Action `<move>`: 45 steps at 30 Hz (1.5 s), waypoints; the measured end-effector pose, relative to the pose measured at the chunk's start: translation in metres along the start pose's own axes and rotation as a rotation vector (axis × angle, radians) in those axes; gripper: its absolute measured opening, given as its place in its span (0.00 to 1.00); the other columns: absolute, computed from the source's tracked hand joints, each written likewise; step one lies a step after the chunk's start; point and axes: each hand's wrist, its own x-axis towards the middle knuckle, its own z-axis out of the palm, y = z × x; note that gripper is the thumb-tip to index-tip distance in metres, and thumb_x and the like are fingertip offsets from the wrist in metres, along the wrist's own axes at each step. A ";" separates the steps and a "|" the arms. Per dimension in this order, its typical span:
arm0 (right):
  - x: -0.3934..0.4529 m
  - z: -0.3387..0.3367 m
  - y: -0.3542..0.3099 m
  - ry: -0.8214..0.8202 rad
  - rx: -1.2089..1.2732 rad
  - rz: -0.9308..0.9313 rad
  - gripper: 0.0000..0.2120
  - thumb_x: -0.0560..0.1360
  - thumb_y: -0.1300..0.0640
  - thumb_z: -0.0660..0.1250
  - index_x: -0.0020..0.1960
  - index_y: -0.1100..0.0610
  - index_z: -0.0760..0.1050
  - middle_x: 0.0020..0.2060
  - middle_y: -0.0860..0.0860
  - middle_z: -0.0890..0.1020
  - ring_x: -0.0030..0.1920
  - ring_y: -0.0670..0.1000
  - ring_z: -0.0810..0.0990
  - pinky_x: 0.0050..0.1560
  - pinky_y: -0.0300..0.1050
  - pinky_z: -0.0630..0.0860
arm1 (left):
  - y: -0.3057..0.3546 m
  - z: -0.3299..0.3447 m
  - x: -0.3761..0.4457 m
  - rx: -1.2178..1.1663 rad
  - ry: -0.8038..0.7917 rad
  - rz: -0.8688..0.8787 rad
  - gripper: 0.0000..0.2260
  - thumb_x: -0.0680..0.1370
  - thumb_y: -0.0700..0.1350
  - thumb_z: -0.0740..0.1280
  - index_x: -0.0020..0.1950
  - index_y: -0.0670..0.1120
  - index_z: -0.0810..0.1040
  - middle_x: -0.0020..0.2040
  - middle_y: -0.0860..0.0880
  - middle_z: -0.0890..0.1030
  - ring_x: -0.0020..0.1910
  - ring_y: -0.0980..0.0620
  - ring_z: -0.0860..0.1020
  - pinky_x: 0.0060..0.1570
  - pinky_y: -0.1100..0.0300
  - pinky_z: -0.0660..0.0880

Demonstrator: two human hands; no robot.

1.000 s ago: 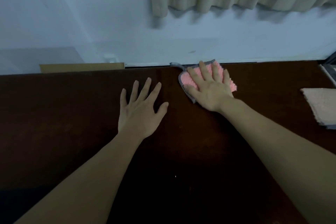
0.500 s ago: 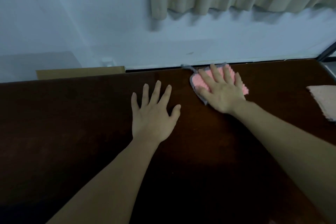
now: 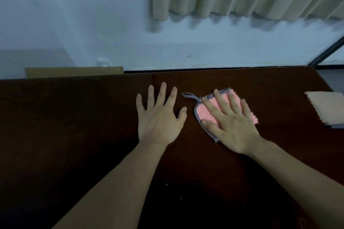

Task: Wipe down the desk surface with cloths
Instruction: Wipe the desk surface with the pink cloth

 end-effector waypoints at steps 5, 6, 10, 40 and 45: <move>0.056 -0.013 0.012 0.019 0.017 0.010 0.39 0.70 0.24 0.30 0.79 0.34 0.34 0.80 0.46 0.33 0.80 0.58 0.33 0.78 0.65 0.35 | -0.001 0.000 0.001 -0.002 -0.010 -0.002 0.30 0.82 0.67 0.44 0.82 0.59 0.42 0.83 0.52 0.40 0.81 0.44 0.37 0.77 0.36 0.39; 0.071 -0.016 0.014 0.030 0.028 0.027 0.37 0.73 0.25 0.33 0.80 0.34 0.36 0.81 0.46 0.35 0.81 0.59 0.34 0.78 0.66 0.36 | -0.001 0.000 0.001 0.001 -0.012 -0.004 0.30 0.82 0.67 0.44 0.82 0.59 0.42 0.83 0.52 0.40 0.81 0.44 0.37 0.77 0.36 0.39; 0.117 -0.031 0.013 0.046 0.054 0.060 0.32 0.81 0.30 0.42 0.81 0.36 0.41 0.83 0.47 0.41 0.81 0.59 0.38 0.77 0.67 0.37 | -0.001 0.001 -0.001 -0.008 0.030 -0.006 0.30 0.82 0.67 0.45 0.82 0.60 0.44 0.83 0.52 0.42 0.81 0.45 0.39 0.78 0.38 0.38; 0.063 -0.027 -0.020 -0.077 0.069 -0.124 0.33 0.80 0.31 0.37 0.80 0.39 0.31 0.80 0.50 0.30 0.78 0.64 0.28 0.76 0.69 0.33 | -0.063 -0.008 -0.034 -0.014 0.028 -0.188 0.30 0.81 0.66 0.44 0.82 0.61 0.43 0.82 0.58 0.40 0.81 0.52 0.37 0.78 0.45 0.36; 0.027 -0.025 -0.009 -0.087 -0.074 -0.216 0.33 0.79 0.29 0.34 0.79 0.39 0.28 0.79 0.48 0.30 0.78 0.64 0.30 0.77 0.68 0.35 | -0.063 -0.010 -0.034 -0.007 0.024 -0.189 0.30 0.81 0.66 0.43 0.82 0.61 0.41 0.82 0.58 0.39 0.80 0.52 0.36 0.78 0.45 0.36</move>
